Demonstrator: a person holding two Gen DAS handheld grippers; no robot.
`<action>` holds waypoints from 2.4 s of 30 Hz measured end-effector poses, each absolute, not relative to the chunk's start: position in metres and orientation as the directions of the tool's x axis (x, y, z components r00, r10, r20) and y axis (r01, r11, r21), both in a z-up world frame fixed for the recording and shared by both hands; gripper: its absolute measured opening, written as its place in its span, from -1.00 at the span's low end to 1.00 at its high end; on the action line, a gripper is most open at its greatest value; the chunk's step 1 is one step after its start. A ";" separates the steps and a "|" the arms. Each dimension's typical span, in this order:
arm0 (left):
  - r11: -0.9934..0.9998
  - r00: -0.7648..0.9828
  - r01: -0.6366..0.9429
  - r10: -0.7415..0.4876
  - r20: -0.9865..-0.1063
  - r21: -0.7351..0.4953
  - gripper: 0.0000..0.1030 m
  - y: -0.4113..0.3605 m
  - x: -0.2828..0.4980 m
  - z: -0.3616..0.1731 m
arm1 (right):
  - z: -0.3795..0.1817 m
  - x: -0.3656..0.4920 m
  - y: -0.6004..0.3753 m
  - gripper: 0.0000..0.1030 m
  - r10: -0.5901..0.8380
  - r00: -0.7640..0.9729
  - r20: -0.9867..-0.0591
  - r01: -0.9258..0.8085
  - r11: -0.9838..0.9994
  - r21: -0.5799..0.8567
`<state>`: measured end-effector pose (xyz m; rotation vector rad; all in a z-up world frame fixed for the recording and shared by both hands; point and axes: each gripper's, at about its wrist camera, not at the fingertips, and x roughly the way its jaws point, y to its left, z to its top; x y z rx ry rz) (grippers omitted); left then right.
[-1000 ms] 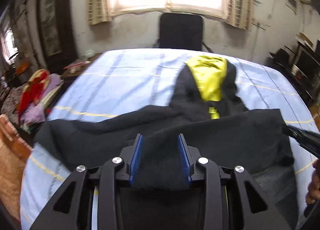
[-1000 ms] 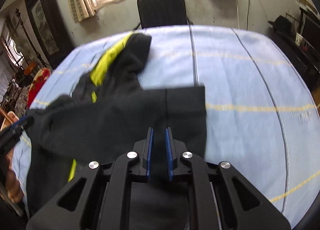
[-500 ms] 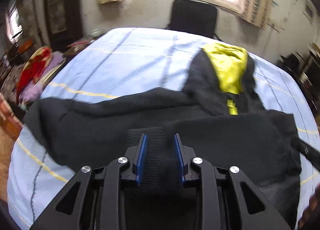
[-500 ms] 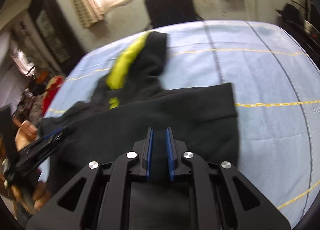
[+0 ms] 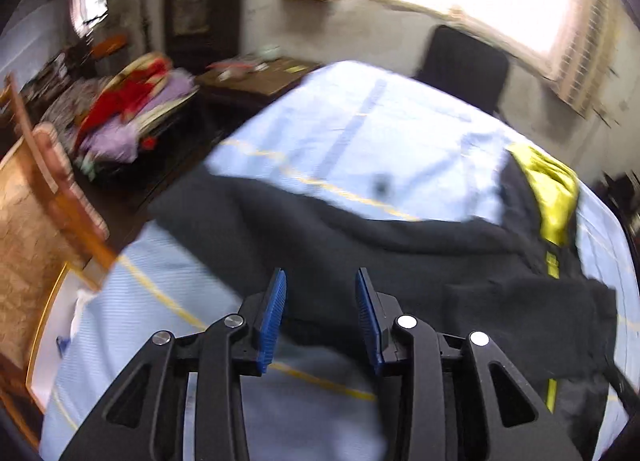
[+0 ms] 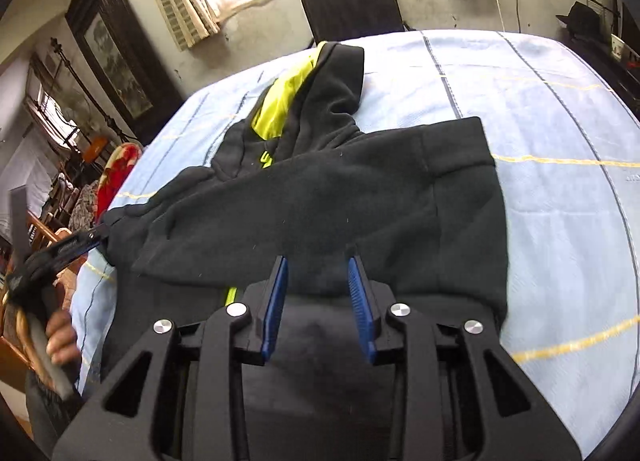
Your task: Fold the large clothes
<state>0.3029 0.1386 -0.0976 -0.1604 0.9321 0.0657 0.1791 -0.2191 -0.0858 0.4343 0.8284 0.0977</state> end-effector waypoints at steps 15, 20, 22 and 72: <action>0.953 0.584 -0.261 0.027 -0.811 -0.157 -0.41 0.201 0.325 -0.120 | -0.120 0.179 -0.214 -0.37 0.288 0.635 -0.717 0.092 0.893 0.441; 0.937 0.626 -0.219 -0.080 -0.775 -0.274 -0.85 0.228 0.296 -0.105 | -0.121 0.174 -0.221 -0.52 0.297 0.642 -0.707 0.098 0.883 0.460; 0.931 0.630 -0.238 -0.070 -0.774 -0.277 -0.97 0.243 0.276 -0.101 | -0.123 0.171 -0.224 -0.52 0.305 0.644 -0.702 0.095 0.878 0.469; 0.940 0.566 -0.340 0.214 -0.796 0.011 0.27 0.221 0.232 -0.086 | -0.130 0.160 -0.237 -0.52 0.378 0.650 -0.659 0.086 0.825 0.558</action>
